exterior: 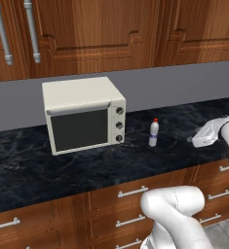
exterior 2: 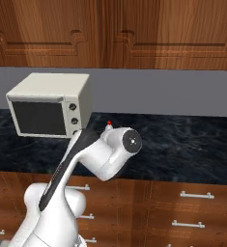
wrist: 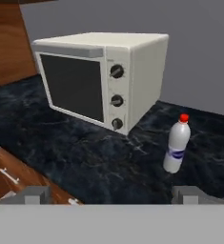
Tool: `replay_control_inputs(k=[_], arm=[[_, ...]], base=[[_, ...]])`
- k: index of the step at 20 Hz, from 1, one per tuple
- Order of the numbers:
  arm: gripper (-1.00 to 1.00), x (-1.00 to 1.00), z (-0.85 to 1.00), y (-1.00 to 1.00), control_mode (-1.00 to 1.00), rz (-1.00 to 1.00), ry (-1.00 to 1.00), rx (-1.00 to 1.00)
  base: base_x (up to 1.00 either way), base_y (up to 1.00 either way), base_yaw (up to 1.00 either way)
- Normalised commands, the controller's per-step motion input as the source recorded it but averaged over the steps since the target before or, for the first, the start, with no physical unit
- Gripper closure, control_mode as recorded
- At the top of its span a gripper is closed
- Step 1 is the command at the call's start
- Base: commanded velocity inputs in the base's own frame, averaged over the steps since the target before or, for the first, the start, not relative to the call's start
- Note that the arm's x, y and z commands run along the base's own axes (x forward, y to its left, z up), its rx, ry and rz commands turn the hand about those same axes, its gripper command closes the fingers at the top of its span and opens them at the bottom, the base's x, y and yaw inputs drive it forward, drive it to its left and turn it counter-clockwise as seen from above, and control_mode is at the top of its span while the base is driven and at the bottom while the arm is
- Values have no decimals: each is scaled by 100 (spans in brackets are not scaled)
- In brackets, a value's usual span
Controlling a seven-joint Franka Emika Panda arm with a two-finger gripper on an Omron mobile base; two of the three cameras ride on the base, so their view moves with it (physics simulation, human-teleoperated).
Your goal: Take the bottled waters from the counter and place them in the freezer to freeze. Close the freezer door after placing the bottles.
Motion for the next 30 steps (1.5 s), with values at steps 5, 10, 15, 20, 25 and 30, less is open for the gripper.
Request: replay_control_inputs(k=[5,10,15,20,25,30], arm=[[-100,35,-39,0,-100,22,-22,-5],[-100,13,-22,-8,-100,4,-2,0],[-100,31,-38,8,-100,0,0,0],[-100,53,-35,5,-100,-2,0,0],[-100,43,-3,6,-100,-1,0,9],[-100,19,-1,1,-100,0,-2,20]], base=[[0,0,0],[0,0,0],[0,0,0],[0,0,0],[0,0,0],[0,0,0]])
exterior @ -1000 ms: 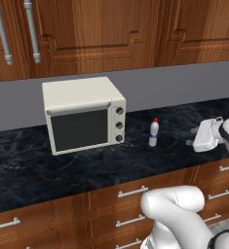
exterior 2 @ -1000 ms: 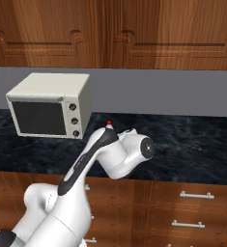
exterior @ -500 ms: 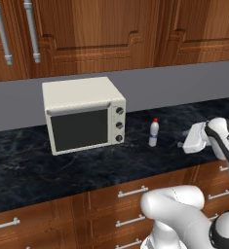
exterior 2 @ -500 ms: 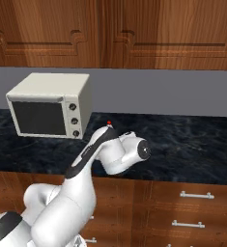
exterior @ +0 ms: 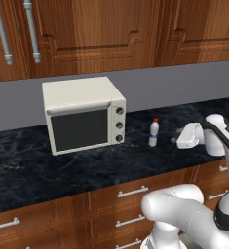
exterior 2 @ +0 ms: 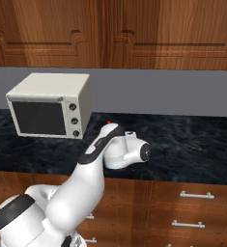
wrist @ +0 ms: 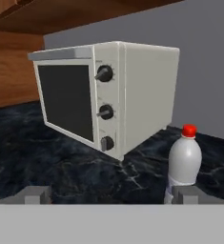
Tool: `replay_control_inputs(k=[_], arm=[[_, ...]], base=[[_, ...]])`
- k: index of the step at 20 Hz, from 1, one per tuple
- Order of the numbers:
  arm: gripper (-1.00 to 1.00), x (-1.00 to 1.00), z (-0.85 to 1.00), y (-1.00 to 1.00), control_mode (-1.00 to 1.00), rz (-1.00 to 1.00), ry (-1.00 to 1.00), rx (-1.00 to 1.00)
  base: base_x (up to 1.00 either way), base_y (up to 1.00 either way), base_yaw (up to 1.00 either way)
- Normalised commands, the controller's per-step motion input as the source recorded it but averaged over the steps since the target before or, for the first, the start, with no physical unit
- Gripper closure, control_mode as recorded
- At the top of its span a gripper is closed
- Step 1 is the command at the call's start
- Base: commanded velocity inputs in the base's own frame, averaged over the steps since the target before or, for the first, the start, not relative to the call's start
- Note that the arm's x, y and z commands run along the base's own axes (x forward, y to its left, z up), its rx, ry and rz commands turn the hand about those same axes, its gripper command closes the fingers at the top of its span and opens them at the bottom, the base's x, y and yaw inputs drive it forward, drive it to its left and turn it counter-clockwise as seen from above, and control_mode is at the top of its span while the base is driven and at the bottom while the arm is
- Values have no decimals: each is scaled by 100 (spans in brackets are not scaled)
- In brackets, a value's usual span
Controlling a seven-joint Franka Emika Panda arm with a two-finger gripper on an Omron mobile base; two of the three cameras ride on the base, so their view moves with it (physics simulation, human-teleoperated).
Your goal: Take the bottled waters from the counter and place them in the freezer to freeze. Close the freezer door after placing the bottles.
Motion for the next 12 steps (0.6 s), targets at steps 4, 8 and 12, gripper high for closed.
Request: replay_control_inputs(k=[4,8,12], arm=[[-100,17,-13,3,-100,0,-3,3],[-100,20,-17,1,-100,0,-10,0],[-100,34,-19,0,-100,-5,-7,0]], base=[[0,0,0],[0,0,0],[0,0,0]])
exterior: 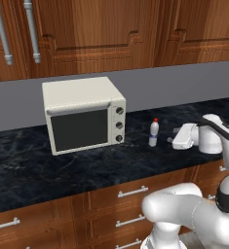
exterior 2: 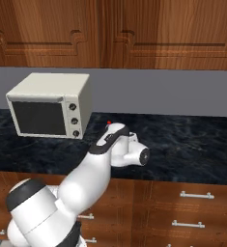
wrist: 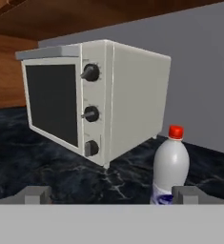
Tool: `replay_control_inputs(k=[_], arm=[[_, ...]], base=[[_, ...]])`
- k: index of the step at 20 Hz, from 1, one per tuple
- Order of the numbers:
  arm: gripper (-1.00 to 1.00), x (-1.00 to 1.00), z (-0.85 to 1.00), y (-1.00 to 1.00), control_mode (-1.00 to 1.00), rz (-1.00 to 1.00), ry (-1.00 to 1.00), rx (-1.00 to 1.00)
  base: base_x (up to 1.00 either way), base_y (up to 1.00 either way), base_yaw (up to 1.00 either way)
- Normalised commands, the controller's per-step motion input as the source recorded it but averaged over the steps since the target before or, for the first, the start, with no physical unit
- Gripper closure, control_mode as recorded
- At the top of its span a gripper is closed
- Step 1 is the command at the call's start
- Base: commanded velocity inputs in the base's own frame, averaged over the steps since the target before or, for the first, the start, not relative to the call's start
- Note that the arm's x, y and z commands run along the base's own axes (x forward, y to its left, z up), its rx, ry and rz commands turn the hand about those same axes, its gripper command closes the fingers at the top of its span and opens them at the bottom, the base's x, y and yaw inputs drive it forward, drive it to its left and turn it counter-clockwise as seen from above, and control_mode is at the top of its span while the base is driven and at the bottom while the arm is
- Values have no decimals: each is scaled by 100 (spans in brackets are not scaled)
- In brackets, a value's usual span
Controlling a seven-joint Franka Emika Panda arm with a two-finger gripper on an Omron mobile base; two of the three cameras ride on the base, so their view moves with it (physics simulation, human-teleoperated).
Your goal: Take the bottled waters from the counter and place them in the freezer to freeze. Close the freezer door after placing the bottles.
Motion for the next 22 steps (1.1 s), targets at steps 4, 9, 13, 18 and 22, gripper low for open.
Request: replay_control_inputs(k=[4,9,13,18,22], arm=[[-100,30,-23,0,-100,-5,-1,0],[-100,40,-20,0,-100,-3,0,0],[-100,31,-7,0,-100,-1,0,0],[-100,28,-9,-3,-100,-1,-1,0],[-100,31,-14,-3,-100,-1,-1,0]], base=[[0,0,0],[0,0,0],[0,0,0],[0,0,0],[0,0,0]])
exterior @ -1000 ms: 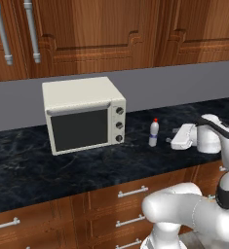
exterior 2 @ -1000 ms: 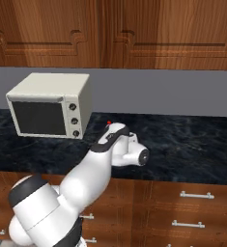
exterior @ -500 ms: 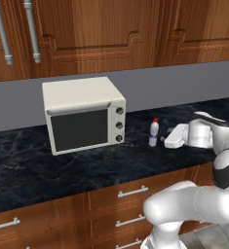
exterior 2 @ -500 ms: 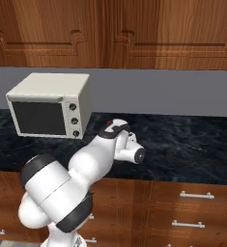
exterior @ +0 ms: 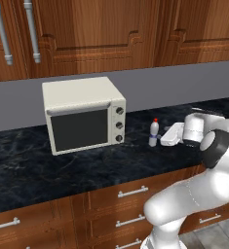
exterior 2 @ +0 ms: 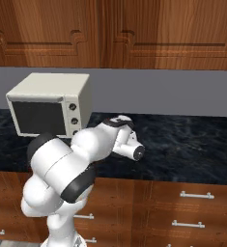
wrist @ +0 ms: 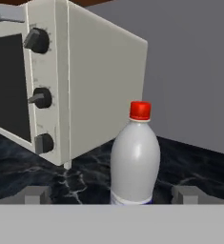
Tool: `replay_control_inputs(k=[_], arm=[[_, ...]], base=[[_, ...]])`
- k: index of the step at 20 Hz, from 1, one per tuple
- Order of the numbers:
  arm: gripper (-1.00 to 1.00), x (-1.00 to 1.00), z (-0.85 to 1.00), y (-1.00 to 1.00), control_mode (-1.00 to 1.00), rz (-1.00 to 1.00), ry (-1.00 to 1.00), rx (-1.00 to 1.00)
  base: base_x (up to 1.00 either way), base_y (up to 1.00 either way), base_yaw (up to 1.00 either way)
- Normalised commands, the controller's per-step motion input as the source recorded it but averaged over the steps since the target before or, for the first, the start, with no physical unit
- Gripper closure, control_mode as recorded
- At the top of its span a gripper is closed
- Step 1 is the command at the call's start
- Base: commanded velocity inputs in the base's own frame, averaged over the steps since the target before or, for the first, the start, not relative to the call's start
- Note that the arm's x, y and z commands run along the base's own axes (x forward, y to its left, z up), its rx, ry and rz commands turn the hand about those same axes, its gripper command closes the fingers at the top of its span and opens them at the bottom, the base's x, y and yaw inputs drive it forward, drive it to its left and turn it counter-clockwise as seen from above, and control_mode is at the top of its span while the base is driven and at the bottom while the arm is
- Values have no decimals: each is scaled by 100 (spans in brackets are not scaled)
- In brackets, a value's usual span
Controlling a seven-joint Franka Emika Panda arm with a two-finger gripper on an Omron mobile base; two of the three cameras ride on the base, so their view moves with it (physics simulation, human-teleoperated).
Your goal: Take the bottled waters from the counter and place them in the freezer to freeze. Close the freezer door after placing the bottles.
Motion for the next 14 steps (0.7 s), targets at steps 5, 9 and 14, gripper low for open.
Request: replay_control_inputs(k=[5,9,14], arm=[[-100,37,-13,0,-100,-1,0,0],[-100,33,-10,0,-100,-4,0,0],[-100,12,-2,0,-100,-1,0,0]], base=[[0,0,0],[0,0,0],[0,0,0]])
